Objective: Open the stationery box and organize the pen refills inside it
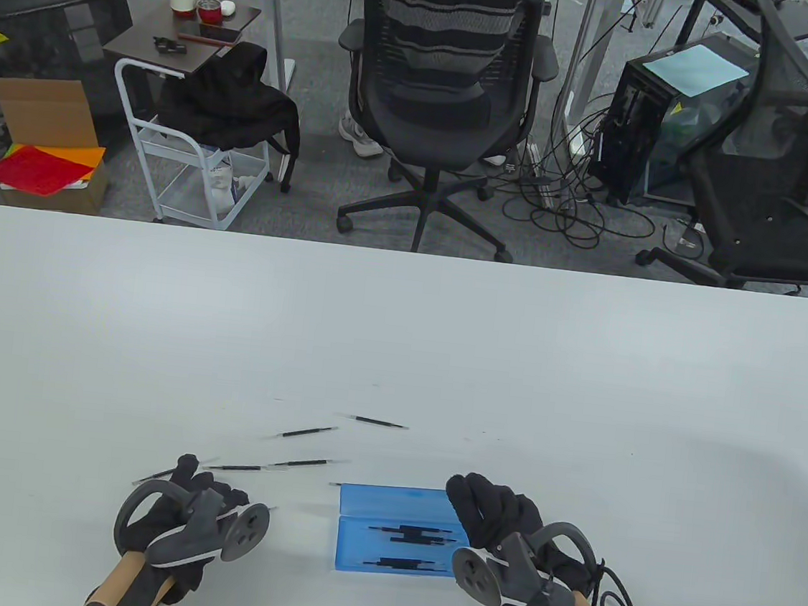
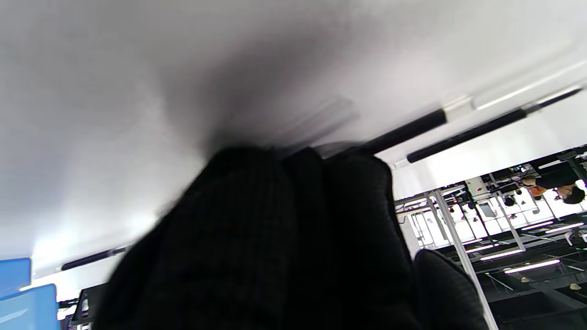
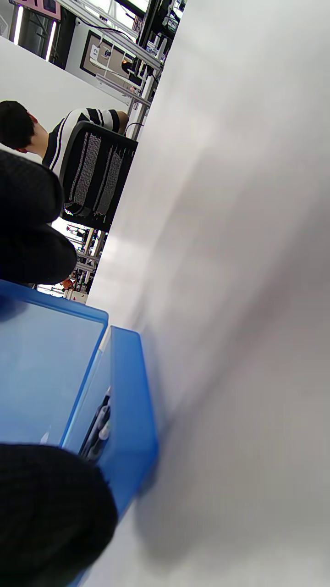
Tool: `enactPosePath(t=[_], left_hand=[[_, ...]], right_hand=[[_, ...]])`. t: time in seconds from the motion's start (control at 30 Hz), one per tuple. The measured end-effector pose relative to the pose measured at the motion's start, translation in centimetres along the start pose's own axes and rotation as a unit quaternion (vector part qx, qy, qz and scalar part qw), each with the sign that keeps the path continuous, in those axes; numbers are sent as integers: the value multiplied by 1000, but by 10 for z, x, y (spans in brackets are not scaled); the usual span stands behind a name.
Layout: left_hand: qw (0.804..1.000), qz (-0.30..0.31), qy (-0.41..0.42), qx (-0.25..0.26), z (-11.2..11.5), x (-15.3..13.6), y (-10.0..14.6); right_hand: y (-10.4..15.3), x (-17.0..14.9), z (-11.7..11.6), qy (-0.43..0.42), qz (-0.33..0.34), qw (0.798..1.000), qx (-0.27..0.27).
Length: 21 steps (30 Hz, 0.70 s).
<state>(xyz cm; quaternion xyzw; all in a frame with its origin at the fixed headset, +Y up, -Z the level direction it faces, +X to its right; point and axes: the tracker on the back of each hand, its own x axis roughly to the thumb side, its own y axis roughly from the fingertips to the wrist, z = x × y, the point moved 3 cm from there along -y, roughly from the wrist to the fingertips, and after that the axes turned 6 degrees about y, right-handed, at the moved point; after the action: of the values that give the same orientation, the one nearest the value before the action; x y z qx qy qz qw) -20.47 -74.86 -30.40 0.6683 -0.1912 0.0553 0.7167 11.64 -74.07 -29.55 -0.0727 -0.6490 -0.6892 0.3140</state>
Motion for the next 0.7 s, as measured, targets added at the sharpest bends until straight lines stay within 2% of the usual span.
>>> enactPosePath(t=[0.5, 0.7], left_hand=[[1000, 13, 17, 12, -1, 2, 7], [998, 38, 9, 57, -30, 16, 16]], right_hand=[[0, 1, 0, 3, -1, 1000, 0], [-1, 1, 0, 1, -1, 1000, 2]])
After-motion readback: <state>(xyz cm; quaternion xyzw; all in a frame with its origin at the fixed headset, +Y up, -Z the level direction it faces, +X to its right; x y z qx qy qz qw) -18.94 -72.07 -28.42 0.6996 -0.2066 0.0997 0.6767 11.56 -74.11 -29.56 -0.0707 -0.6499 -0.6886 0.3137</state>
